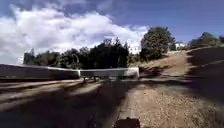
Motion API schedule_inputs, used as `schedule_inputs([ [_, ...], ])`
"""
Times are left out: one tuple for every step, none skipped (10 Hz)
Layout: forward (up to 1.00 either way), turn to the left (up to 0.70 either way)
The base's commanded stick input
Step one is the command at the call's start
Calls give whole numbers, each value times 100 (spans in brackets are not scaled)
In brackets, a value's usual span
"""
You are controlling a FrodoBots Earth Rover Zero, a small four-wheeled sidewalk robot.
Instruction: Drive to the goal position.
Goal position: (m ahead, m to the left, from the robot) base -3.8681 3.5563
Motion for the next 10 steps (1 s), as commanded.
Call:
schedule_inputs([
  [100,-40],
  [100,-40],
  [100,-40],
  [100,-40],
  [100,-40],
  [100,-40],
  [100,-40],
  [100,-40],
  [100,-40],
  [100,-40],
])
